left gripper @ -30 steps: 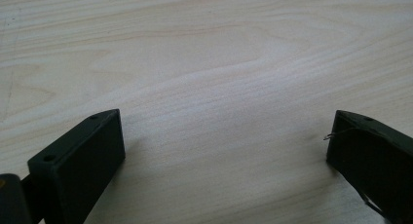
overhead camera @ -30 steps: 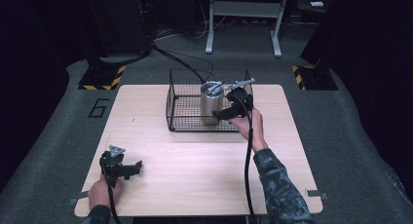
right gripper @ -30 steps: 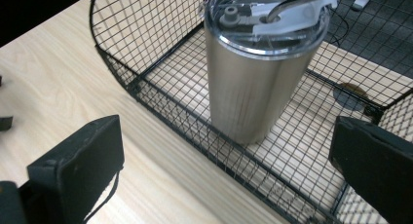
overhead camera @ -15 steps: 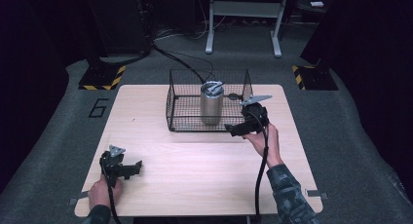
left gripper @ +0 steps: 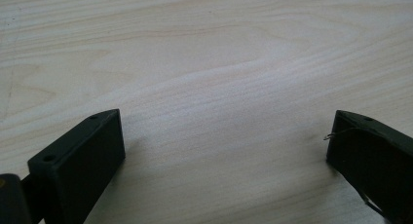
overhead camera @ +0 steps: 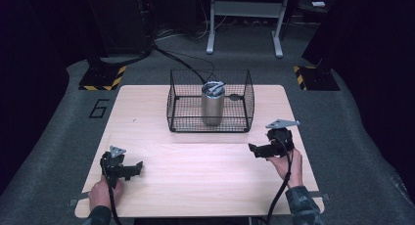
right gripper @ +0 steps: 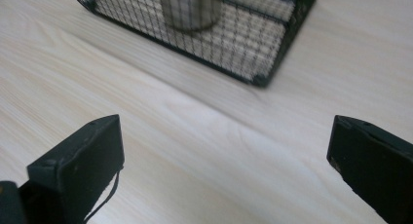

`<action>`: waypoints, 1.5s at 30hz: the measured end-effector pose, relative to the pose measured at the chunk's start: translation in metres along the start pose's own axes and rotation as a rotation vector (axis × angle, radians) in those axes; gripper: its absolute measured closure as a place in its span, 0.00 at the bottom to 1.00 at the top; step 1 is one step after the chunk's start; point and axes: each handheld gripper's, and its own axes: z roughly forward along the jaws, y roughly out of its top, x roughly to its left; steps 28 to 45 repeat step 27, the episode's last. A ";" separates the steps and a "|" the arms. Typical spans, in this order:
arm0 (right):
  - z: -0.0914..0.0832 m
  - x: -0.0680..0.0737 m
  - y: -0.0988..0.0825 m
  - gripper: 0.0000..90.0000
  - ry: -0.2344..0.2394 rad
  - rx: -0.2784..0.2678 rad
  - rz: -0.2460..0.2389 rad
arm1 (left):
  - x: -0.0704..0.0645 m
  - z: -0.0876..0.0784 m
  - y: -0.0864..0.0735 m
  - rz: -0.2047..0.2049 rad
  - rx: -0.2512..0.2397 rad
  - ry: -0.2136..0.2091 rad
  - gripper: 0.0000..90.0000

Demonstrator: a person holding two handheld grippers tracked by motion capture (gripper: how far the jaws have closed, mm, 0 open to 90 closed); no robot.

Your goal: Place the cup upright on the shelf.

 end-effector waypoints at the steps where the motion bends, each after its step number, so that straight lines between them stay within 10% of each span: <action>1: 0.000 -0.003 -0.007 0.00 -0.007 0.008 0.010 | 0.000 0.000 0.000 0.007 0.006 -0.003 0.00; 19: 0.019 -0.038 -0.135 0.00 -0.132 0.034 0.151 | 0.001 0.000 0.000 0.013 0.004 -0.001 0.00; 45: 0.020 -0.044 -0.138 0.00 -0.132 0.027 0.085 | 0.001 0.000 0.000 0.015 0.002 0.000 0.00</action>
